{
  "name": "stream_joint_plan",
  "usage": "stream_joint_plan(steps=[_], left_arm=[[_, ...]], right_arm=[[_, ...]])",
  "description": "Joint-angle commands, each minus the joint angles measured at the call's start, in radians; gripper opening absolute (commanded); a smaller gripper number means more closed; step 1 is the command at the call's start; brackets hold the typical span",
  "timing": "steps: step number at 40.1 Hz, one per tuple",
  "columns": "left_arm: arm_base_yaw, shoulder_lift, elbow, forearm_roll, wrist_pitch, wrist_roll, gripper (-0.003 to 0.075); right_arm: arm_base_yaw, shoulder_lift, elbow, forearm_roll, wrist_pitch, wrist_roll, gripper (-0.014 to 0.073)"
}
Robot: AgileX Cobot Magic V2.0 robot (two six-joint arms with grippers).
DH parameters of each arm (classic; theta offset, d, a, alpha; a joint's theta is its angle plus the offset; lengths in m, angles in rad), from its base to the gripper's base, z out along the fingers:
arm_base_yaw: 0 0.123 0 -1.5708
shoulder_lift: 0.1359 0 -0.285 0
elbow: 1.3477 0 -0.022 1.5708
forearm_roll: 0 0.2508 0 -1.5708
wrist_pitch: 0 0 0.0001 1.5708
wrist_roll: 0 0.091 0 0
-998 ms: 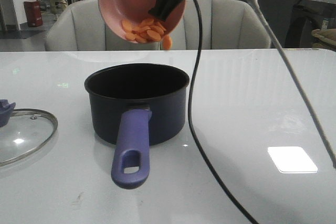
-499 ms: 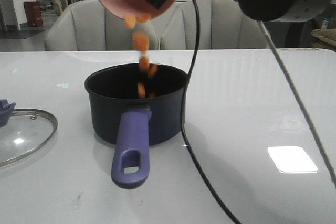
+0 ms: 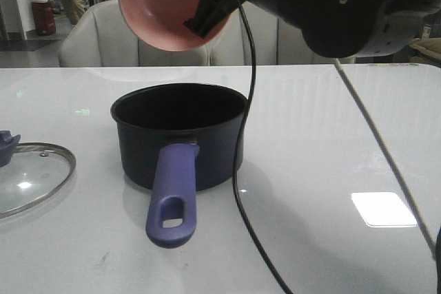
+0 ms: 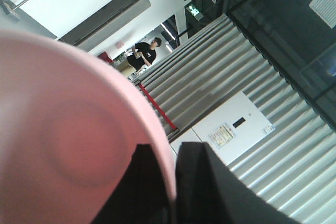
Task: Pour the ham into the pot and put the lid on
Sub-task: 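Tilt the pink bowl over the saucepan with the right gripper, then carry the empty pink bowl back and set it on the table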
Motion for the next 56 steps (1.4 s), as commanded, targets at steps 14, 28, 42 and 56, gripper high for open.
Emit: stream_joint_plan(steps=[14, 28, 42, 56], left_arm=[[-0.006, 0.014, -0.025, -0.007, -0.082, -0.004, 0.0617], [-0.006, 0.014, -0.025, -0.007, -0.082, -0.004, 0.0617], [-0.006, 0.014, -0.025, -0.007, -0.082, -0.004, 0.0617], [-0.006, 0.014, -0.025, -0.007, -0.082, -0.004, 0.0617]], right_arm=[[-0.091, -0.333, -0.025, 0.041, 0.559, 0.442, 0.0142], [-0.302, -0.489, -0.025, -0.074, 1.041, 0.811, 0.0142], [-0.520, -0.476, -0.025, -0.076, 1.470, 1.061, 0.0142], [-0.598, -0.351, -0.025, 0.015, 1.670, 1.061, 0.0142]])
